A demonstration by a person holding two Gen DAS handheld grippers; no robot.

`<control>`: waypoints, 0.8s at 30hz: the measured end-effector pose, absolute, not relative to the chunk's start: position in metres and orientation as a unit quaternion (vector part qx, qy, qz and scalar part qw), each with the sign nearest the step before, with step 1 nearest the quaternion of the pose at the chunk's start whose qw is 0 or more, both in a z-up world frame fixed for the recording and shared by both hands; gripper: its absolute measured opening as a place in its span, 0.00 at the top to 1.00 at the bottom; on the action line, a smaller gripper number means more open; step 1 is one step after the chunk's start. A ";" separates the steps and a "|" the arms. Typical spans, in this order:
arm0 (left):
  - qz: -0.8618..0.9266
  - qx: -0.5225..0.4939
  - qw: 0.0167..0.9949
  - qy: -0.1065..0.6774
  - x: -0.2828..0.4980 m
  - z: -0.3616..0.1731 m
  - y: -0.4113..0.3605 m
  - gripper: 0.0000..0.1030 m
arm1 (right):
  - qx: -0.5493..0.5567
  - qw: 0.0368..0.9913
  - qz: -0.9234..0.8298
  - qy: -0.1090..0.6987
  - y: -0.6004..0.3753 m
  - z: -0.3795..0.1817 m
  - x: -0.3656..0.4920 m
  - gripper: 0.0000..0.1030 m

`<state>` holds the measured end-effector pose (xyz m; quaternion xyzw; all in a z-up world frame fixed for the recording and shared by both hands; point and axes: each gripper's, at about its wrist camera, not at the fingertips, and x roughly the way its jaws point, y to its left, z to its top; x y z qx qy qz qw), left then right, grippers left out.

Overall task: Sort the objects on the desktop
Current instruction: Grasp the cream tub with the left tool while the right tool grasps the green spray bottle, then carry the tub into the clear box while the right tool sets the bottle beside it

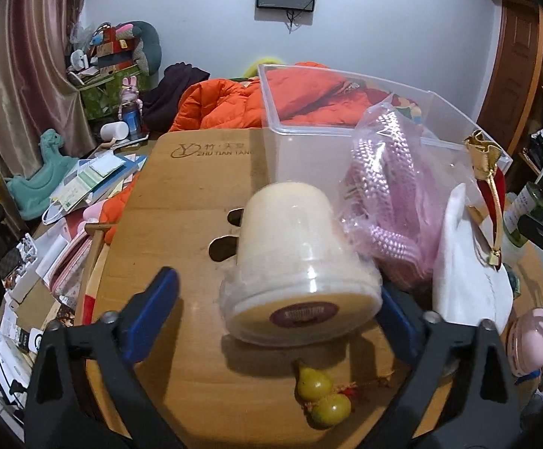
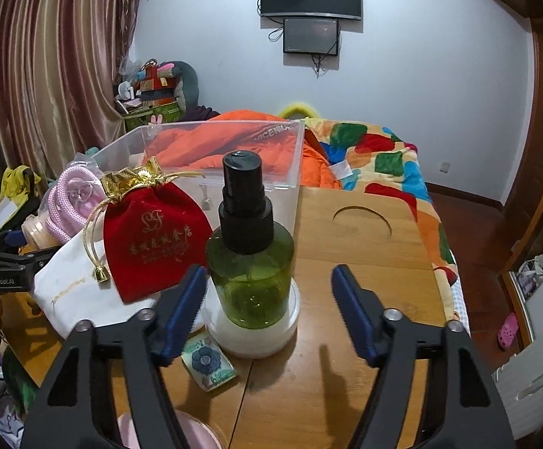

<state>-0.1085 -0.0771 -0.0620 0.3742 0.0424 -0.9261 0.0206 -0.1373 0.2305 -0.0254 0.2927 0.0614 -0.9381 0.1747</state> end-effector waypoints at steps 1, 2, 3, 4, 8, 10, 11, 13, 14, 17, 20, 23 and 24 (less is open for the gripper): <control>-0.925 0.378 0.017 0.041 -0.111 -0.062 -0.076 0.19 | 0.292 0.175 -0.938 0.062 0.229 -0.026 -0.138 0.43; -0.924 0.381 0.017 0.040 -0.113 -0.063 -0.075 0.21 | 0.292 0.176 -0.938 0.061 0.229 -0.026 -0.138 0.45; -0.923 0.383 0.019 0.038 -0.114 -0.064 -0.075 0.24 | 0.292 0.176 -0.938 0.062 0.229 -0.026 -0.139 0.45; -0.922 0.384 0.020 0.038 -0.115 -0.065 -0.075 0.25 | 0.293 0.177 -0.938 0.061 0.228 -0.026 -0.139 0.46; -0.921 0.385 0.016 0.048 -0.119 -0.066 -0.076 0.29 | 0.296 0.186 -0.935 0.057 0.228 -0.025 -0.142 0.58; -0.923 0.383 0.014 0.044 -0.119 -0.065 -0.074 0.32 | 0.298 0.187 -0.934 0.060 0.228 -0.025 -0.144 0.63; -0.923 0.381 0.016 0.042 -0.119 -0.065 -0.073 0.32 | 0.297 0.186 -0.935 0.061 0.227 -0.025 -0.143 0.63; -0.925 0.378 0.016 0.043 -0.118 -0.065 -0.073 0.32 | 0.297 0.188 -0.934 0.059 0.227 -0.024 -0.143 0.63; -0.925 0.377 0.016 0.045 -0.118 -0.065 -0.074 0.32 | 0.297 0.190 -0.934 0.056 0.227 -0.024 -0.142 0.63; -0.926 0.373 0.019 0.054 -0.116 -0.063 -0.077 0.32 | 0.292 0.190 -0.936 0.058 0.229 -0.020 -0.140 0.63; -0.928 0.368 0.020 0.063 -0.114 -0.061 -0.080 0.32 | 0.289 0.193 -0.936 0.062 0.228 -0.017 -0.137 0.63; -0.931 0.358 0.019 0.069 -0.108 -0.055 -0.085 0.33 | 0.285 0.194 -0.936 0.063 0.229 -0.012 -0.135 0.63; -0.932 0.355 0.020 0.069 -0.106 -0.052 -0.086 0.33 | 0.284 0.193 -0.937 0.061 0.230 -0.010 -0.134 0.63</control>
